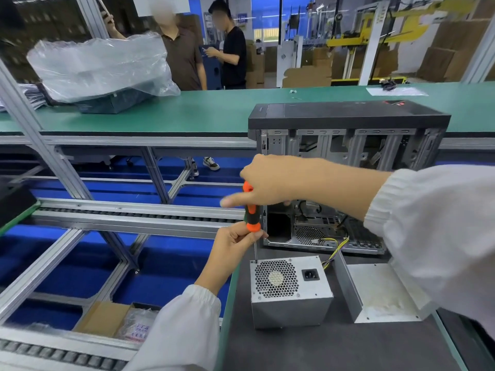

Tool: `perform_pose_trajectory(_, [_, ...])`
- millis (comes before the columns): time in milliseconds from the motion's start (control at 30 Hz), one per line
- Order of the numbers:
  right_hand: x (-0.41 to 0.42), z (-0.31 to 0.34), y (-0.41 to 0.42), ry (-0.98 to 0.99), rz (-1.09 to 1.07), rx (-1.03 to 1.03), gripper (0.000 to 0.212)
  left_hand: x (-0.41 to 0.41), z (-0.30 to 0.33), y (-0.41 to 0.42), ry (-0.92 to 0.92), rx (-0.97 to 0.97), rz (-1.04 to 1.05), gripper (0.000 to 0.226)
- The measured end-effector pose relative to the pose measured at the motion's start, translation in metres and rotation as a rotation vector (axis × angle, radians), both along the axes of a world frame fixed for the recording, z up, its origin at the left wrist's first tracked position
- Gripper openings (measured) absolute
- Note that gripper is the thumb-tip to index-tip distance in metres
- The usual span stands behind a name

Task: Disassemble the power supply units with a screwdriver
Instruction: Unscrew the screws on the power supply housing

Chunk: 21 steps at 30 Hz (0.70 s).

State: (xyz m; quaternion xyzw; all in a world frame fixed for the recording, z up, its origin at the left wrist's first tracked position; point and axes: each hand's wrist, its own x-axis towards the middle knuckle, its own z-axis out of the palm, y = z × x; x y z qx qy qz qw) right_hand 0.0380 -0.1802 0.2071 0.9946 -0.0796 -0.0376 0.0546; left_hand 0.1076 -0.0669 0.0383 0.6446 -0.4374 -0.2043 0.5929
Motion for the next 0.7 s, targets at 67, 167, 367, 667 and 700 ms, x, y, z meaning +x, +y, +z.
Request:
perform_pose_trajectory(67, [0.002, -0.006, 0.007, -0.035, -0.076, -0.152, 0.064, -0.002, -0.001, -0.001, 0.010, -0.012, 0.012, 0.012])
perform_pose_trajectory(167, [0.002, -0.006, 0.004, 0.052, 0.002, -0.169, 0.051, -0.003, -0.002, -0.003, 0.046, -0.011, 0.037, 0.010])
perform_pose_trajectory(367, [0.000, 0.016, -0.008, 0.299, 0.088, 0.065, 0.017, -0.008, 0.000, -0.011, 0.120, -0.006, 0.095, 0.005])
perform_pose_trajectory(667, [-0.001, 0.022, -0.002, 0.212, 0.178, 0.128, 0.030, 0.001, 0.003, 0.010, 0.060, 0.035, -0.056, 0.021])
perform_pose_trajectory(700, [-0.002, 0.019, 0.001, 0.201, 0.114, 0.108, 0.039, -0.001, 0.004, 0.009, 0.057, 0.023, -0.037, 0.020])
